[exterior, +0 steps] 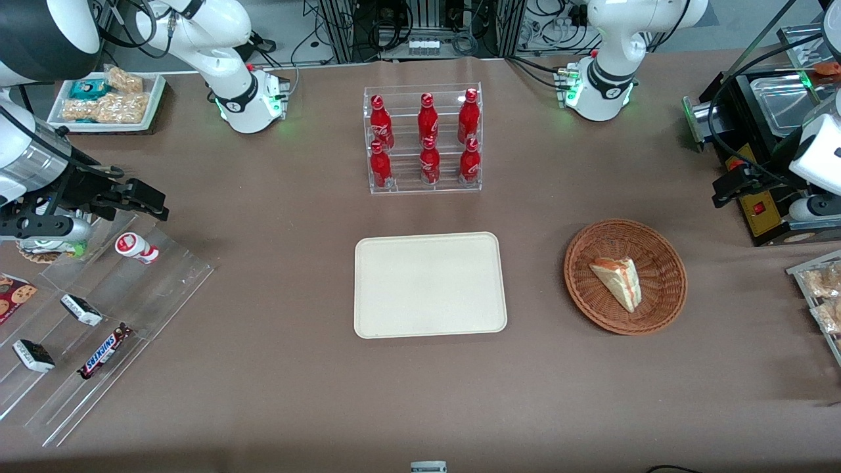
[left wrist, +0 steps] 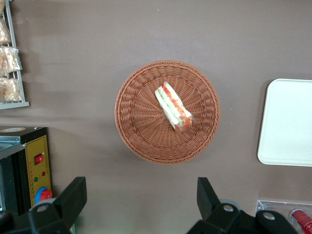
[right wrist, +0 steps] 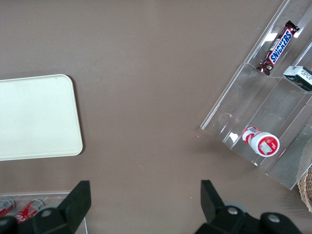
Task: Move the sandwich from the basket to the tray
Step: 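Lower the left gripper onto the wrapped sandwich in the wicker basket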
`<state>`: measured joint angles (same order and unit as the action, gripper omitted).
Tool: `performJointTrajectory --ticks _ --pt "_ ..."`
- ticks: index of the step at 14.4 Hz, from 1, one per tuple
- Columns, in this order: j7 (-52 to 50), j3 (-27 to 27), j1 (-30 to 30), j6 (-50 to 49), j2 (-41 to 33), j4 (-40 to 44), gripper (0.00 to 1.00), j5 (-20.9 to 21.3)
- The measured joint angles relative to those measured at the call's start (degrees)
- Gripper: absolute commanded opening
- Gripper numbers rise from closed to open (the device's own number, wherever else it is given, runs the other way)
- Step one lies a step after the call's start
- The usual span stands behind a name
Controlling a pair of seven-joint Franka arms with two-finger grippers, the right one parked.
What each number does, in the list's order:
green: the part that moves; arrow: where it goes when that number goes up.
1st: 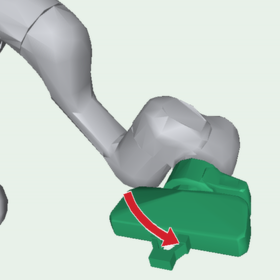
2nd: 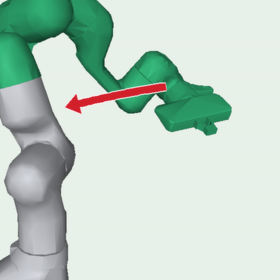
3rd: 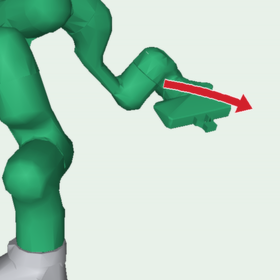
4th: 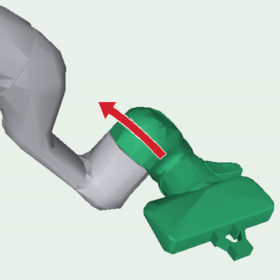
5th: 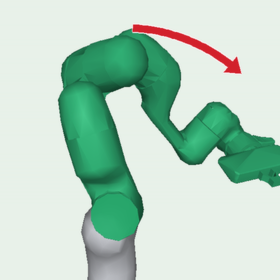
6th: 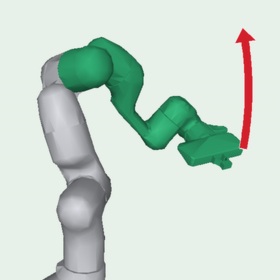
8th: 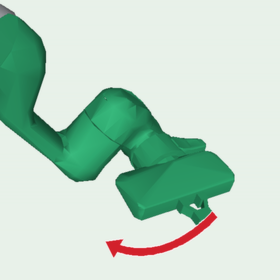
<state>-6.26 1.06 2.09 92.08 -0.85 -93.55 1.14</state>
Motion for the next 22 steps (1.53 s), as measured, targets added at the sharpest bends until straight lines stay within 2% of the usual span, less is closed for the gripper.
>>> performJointTrajectory --ticks 4,7,10,14,17,18,19,20,21,22 --pt "0.0 0.16 -0.1 -0.88 0.28 -0.11 1.0 0.03" --pt "-0.18 0.19 -0.11 1.21 3.67 -3.99 1.0 0.04" --pt "-7.78 -0.33 0.06 15.11 8.17 -13.28 1.0 -0.18" --pt "-29.5 -4.54 0.38 34.61 10.08 -25.07 1.0 -0.25" --pt "-33.48 -6.07 0.61 38.74 13.26 -27.97 0.97 0.06" --pt "-33.62 -6.11 0.6 39.04 14.6 -28.3 0.85 0.78" --pt "-33.7 -6.09 0.53 39.57 15.96 -28.48 0.66 1.66" --pt "-33.73 -6.05 0.46 40.16 17.22 -28.49 0.32 2.32" --pt "-33.74 -5.98 0.38 40.88 18.34 -28.46 0.1 3.02" --pt "-33.77 -5.92 0.28 41.32 19.17 -28.32 0.01 3.66"
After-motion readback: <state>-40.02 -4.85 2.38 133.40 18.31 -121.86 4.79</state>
